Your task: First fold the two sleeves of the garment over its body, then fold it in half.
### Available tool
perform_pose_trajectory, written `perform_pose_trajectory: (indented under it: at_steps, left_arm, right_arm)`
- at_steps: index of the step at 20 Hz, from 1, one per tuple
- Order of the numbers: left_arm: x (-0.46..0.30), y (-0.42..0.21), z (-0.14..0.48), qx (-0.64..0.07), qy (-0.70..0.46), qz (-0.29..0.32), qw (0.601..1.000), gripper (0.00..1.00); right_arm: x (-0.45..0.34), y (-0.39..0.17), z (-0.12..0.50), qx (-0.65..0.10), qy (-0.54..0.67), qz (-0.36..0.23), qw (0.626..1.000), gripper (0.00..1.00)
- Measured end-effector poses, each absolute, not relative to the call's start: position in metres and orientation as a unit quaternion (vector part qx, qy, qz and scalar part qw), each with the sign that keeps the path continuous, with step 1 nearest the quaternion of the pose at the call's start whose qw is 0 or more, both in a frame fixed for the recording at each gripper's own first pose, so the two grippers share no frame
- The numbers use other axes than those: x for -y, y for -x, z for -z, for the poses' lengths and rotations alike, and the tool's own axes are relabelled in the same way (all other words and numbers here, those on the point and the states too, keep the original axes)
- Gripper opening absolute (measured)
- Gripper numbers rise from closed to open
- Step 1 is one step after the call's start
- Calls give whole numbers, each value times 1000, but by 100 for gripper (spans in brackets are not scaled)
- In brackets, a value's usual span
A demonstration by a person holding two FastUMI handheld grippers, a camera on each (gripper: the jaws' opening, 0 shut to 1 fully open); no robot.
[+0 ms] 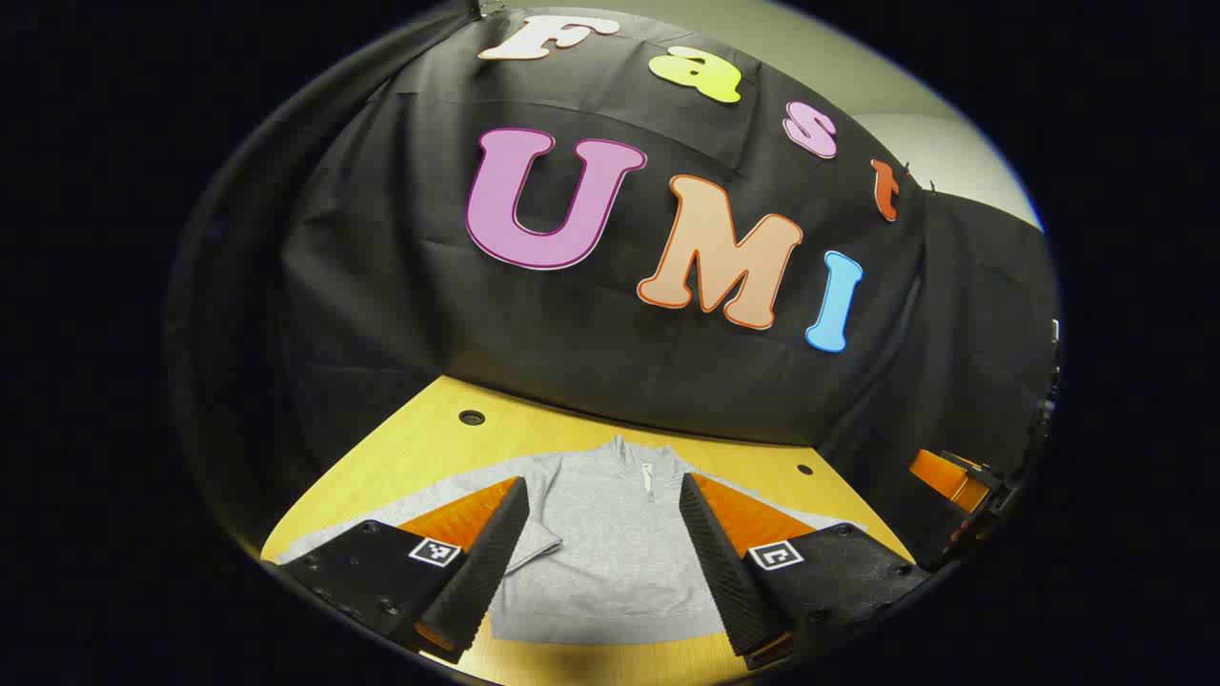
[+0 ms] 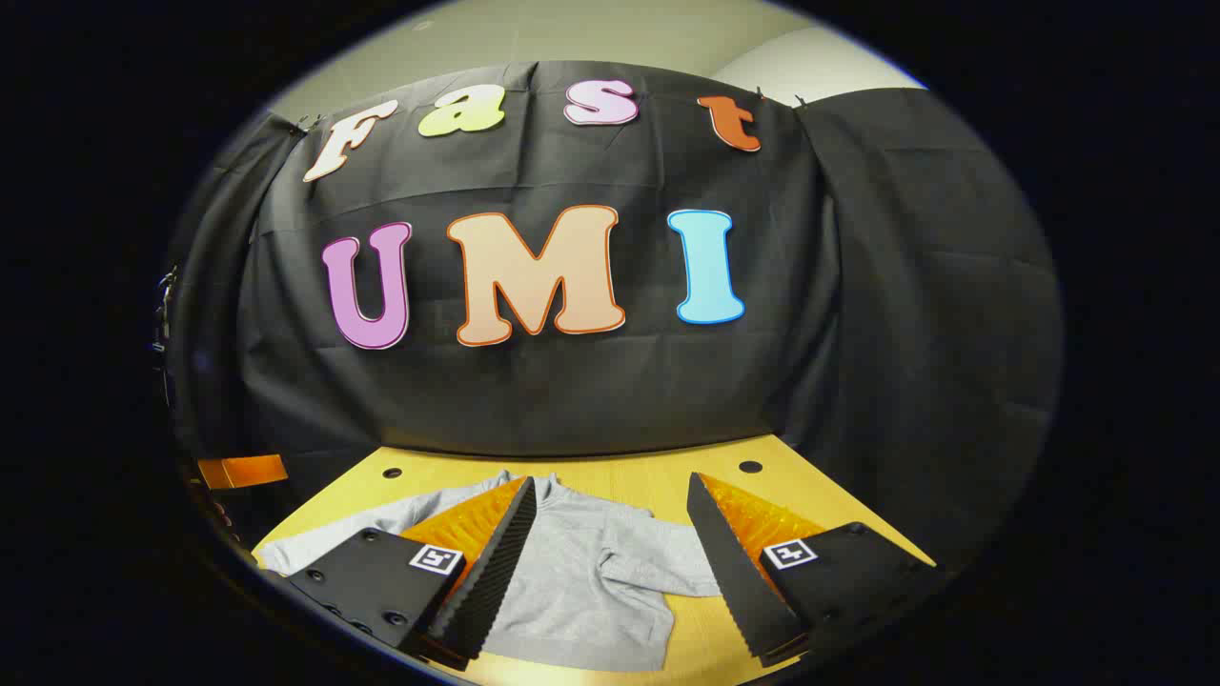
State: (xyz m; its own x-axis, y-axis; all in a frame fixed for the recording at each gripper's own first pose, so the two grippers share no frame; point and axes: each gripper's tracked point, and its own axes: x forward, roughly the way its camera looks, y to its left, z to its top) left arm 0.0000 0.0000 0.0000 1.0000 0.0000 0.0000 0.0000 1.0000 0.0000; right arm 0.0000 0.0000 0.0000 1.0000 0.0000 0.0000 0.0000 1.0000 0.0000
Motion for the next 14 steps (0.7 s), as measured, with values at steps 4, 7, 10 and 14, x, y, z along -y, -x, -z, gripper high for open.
perform_pose_trajectory:
  at_steps: [4, 7, 10, 14]
  left_arm:
    - [-7, 5, 5, -3, -13, -13, 1000, 93]
    - [-7, 7, 10, -9, -17, -16, 1000, 93]
    - [-8, 10, 13, -12, -20, -18, 1000, 93]
    - [-8, 12, 18, -19, -32, -18, 999, 93]
  right_arm:
    - [1, -2, 7, -8, 4, 0, 1000, 99]
    - [0, -3, 9, -13, 4, -3, 1000, 98]
    - [0, -2, 11, -12, 10, -4, 1000, 99]
    - [2, 1, 18, -20, 6, -3, 1000, 99]
